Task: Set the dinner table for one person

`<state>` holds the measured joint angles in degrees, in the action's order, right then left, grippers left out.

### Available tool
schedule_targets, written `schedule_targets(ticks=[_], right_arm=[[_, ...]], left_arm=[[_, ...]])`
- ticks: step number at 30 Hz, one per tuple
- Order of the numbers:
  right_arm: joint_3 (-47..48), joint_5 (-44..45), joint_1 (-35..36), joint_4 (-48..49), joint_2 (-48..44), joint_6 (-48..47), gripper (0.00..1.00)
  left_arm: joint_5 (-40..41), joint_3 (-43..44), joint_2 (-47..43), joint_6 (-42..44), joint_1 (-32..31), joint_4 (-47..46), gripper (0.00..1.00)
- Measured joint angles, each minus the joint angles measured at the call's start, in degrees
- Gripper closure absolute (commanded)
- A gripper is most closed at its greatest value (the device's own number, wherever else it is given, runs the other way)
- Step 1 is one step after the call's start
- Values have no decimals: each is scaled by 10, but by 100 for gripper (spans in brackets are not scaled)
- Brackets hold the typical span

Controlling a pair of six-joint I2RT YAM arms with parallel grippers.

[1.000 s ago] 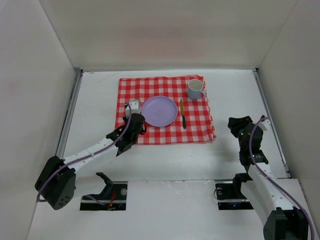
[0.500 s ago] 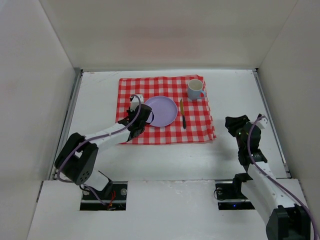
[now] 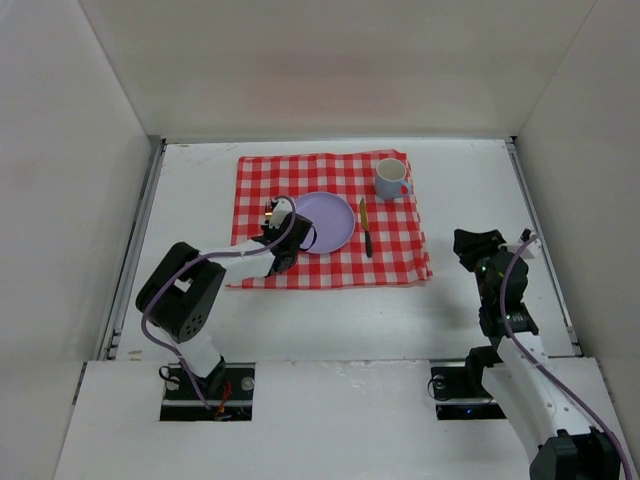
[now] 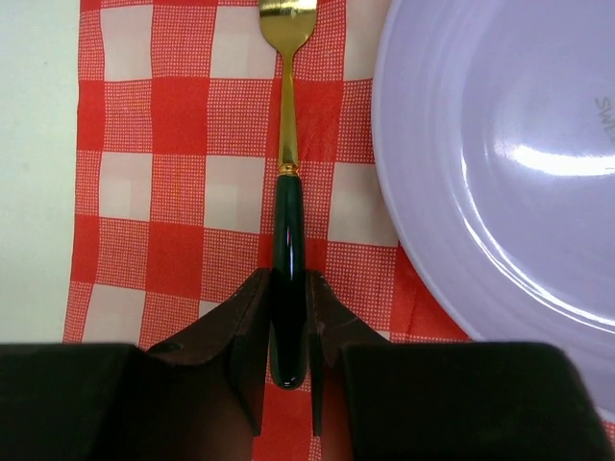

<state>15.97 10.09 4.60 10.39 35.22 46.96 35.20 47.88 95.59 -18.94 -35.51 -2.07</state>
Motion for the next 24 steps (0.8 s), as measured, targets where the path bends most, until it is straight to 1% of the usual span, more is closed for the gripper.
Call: schedule_targets(ticks=[3, 7, 9, 13, 15, 17, 19, 24], right_arm=[[0, 0, 0, -2, -4, 0, 54], [0, 0, 0, -6, 2, 0, 54], [0, 0, 0, -9, 9, 0, 54], [0, 0, 0, -10, 15, 0, 53], [0, 0, 0, -10, 17, 0, 50], [0, 0, 0, -9, 24, 0, 49], [0, 0, 0, -10, 33, 0, 47], [0, 3, 7, -10, 46, -2, 43]], left_arm=[[3, 0, 8, 4, 0, -2, 96], [24, 0, 24, 9, -5, -9, 92], [40, 1, 29, 13, -12, -12, 87], [62, 1, 31, 18, -18, -14, 68], [73, -3, 23, 19, -23, -14, 61], [83, -17, -3, 19, -31, -13, 55], [92, -36, -56, 17, -48, -12, 51], [103, -83, -245, -12, -96, -36, 49]])
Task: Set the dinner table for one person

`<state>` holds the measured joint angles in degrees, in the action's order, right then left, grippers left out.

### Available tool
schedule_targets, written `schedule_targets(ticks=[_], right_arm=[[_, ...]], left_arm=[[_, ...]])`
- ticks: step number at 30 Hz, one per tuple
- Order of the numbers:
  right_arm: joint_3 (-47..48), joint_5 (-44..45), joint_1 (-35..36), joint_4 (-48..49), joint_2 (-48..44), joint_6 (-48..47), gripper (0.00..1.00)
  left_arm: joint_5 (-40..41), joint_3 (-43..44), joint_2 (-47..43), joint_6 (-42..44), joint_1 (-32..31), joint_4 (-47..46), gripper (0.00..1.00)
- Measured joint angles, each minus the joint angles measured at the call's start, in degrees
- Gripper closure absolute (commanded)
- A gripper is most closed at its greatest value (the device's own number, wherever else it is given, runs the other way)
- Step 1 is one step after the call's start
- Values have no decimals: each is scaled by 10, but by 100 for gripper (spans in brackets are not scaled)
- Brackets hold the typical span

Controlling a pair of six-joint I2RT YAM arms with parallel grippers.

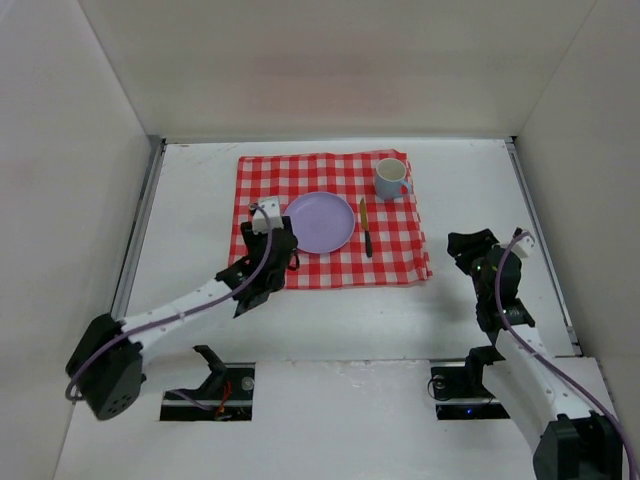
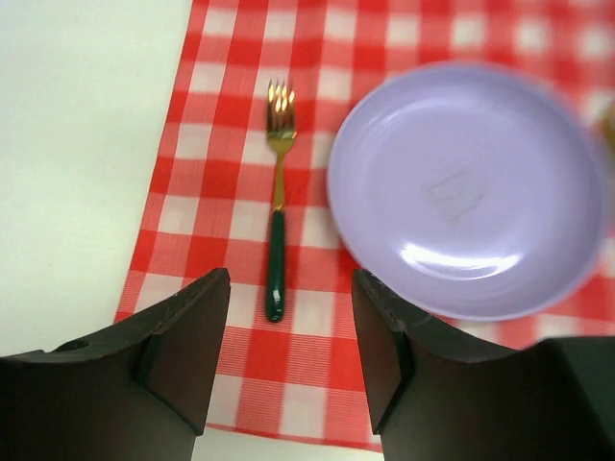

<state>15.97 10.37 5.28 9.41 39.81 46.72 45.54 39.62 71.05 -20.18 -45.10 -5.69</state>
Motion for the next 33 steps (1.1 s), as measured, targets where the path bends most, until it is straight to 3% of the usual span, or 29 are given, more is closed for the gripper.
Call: schedule_targets(ticks=[7, 11, 17, 24, 33], right_arm=[[1, 26, 16, 1, 25, -10, 40], [4, 63, 55, 1, 61, -25, 38], [5, 118, 87, 2, 71, -40, 31], [6, 134, 87, 2, 74, -46, 27], [16, 135, 102, 3, 86, -50, 25]], left_arm=[[-11, -108, -157, -97, -8, -5, 45], [-36, -162, -228, -150, -6, 53, 44], [-52, -168, -328, -225, 34, 156, 42], [-76, -168, -338, -289, 81, 240, 43], [-83, -168, -336, -299, 85, 256, 43]])
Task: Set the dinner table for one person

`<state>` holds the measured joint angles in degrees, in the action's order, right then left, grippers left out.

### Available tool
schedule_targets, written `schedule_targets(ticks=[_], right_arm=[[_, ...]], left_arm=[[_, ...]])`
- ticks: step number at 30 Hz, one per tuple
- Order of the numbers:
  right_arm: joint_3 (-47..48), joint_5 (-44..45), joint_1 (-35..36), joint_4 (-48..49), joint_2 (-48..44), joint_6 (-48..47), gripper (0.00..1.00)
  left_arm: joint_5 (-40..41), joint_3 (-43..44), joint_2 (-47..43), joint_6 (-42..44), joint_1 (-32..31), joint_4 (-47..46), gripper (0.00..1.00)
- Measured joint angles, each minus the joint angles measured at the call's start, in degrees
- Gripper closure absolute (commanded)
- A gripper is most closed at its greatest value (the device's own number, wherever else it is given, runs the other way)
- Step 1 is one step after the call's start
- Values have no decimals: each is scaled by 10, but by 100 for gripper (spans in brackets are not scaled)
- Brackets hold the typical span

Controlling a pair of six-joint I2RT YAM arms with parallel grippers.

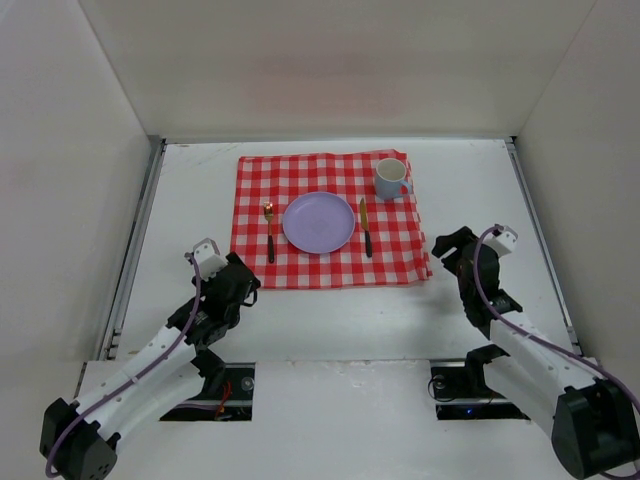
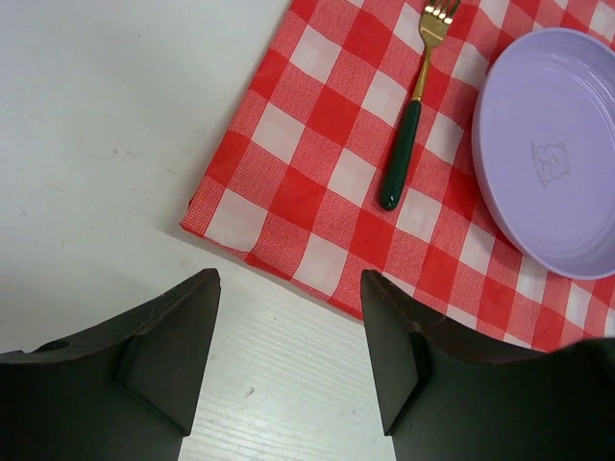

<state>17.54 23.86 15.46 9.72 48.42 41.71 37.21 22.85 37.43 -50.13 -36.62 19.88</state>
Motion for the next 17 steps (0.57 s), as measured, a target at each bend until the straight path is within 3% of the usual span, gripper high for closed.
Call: schedule_targets(ticks=[13, 17], right_arm=[[1, 8, 0, 2, 18, -3, 25], [1, 15, 0, 11, 21, -3, 21]], left_arm=[[-2, 0, -31, 0, 32, 1, 44], [-3, -11, -40, -4, 55, 3, 42]])
